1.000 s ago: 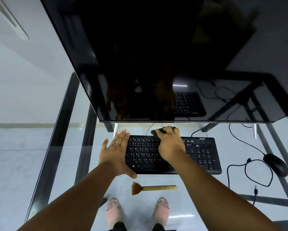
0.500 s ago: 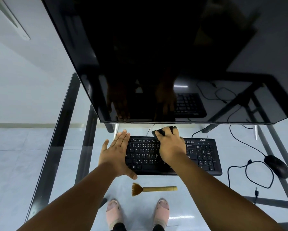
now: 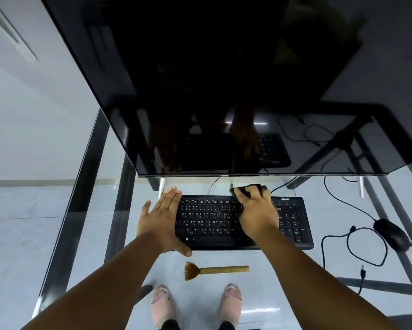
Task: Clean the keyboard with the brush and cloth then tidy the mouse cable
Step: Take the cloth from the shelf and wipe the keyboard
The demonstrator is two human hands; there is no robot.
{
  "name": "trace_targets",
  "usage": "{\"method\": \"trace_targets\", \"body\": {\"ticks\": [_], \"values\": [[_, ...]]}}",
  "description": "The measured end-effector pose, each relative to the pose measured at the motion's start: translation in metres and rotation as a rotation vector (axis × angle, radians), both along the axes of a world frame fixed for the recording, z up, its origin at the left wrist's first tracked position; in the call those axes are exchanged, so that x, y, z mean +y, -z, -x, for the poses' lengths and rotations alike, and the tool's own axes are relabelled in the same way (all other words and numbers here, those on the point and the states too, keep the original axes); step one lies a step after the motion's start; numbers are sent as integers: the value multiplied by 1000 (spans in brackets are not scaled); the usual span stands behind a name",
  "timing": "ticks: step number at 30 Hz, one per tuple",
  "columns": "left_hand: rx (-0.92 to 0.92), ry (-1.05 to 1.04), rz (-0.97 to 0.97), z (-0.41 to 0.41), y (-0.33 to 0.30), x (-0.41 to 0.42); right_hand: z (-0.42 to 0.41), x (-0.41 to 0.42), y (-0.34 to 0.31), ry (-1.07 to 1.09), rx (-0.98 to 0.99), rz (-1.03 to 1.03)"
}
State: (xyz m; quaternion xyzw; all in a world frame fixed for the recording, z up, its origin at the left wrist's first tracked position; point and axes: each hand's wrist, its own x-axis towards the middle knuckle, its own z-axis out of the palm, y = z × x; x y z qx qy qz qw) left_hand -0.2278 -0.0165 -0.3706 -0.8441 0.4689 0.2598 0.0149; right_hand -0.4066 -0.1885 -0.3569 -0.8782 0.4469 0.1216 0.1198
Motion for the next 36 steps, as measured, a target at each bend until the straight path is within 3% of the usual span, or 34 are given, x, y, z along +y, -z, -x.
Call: {"method": "trace_targets", "body": {"ticks": [6, 12, 17, 22, 24, 28, 30, 33, 36], "values": [[-20, 3, -24, 1, -1, -2, 12, 5, 1, -142, -49, -9], [-66, 16, -105, 5, -5, -8, 45, -18, 2, 120, -68, 9], [-130, 40, -211, 13, -11, -18, 57, -17, 2, -55, -96, 23], [-160, 40, -305, 21, -16, -27, 77, -33, 9, 111, -164, 48], [-141, 1, -315, 25, -15, -32, 79, -33, 12, 50, -188, 23], [-136, -28, -322, 29, -14, -35, 95, -42, 17, -113, -319, 67], [-129, -44, -307, 28, -14, -34, 104, -49, 25, -29, -489, 111], [-125, -53, -303, 29, -14, -35, 103, -48, 21, 181, -828, -49], [-121, -61, -295, 31, -15, -35, 94, -37, 7, 132, -914, -137]]}}
